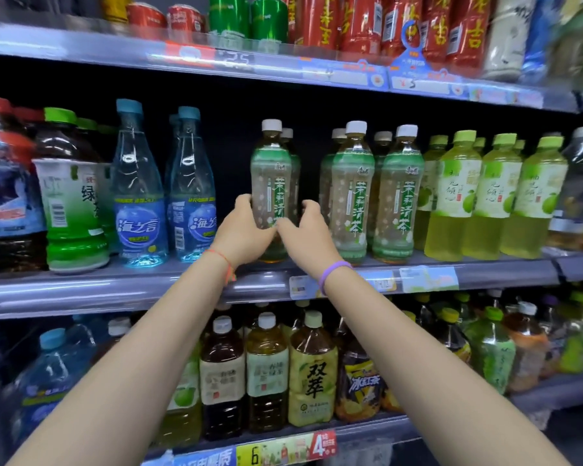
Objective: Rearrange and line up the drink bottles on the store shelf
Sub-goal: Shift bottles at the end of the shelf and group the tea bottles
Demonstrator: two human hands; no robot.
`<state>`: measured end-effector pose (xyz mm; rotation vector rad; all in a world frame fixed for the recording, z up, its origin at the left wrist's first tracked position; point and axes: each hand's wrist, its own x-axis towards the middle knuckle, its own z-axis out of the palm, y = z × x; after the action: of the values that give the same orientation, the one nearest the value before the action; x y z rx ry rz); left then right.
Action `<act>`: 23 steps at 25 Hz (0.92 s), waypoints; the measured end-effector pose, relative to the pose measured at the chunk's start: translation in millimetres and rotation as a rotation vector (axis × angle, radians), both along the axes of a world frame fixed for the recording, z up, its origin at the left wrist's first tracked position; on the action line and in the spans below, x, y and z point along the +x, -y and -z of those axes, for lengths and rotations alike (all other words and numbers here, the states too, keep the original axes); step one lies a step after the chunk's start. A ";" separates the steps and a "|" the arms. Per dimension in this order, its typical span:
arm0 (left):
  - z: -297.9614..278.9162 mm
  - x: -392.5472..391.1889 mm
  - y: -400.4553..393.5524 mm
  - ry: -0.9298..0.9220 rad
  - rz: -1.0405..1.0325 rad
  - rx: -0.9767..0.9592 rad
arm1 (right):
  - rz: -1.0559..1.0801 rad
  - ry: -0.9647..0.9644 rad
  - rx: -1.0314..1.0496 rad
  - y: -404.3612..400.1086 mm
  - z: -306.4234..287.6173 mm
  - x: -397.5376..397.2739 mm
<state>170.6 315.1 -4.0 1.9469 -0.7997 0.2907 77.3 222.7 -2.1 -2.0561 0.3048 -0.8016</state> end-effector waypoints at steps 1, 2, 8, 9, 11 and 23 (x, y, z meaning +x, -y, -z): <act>-1.8 3.6 -2.3 -0.066 0.085 -0.029 | -0.009 0.013 0.040 0.5 -4.2 3.8; -3.6 6.0 -3.3 -0.139 0.167 -0.052 | -0.024 0.016 0.074 1.0 -8.6 8.5; -12.2 13.0 7.3 -0.347 0.329 -0.223 | -0.048 -0.044 0.174 9.2 -25.4 34.0; -11.1 17.5 8.3 -0.376 0.352 -0.208 | -0.042 -0.052 0.178 11.8 -25.7 37.0; -10.4 26.1 11.9 -0.380 0.395 -0.102 | -0.061 -0.064 0.198 17.2 -25.3 42.8; -12.6 21.2 23.5 -0.219 0.490 0.051 | -0.083 0.019 0.333 30.0 -12.9 61.0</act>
<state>191.9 291.6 8.5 1.7244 -1.1083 -0.2345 138.3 192.7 10.8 -1.7366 0.3174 -0.6694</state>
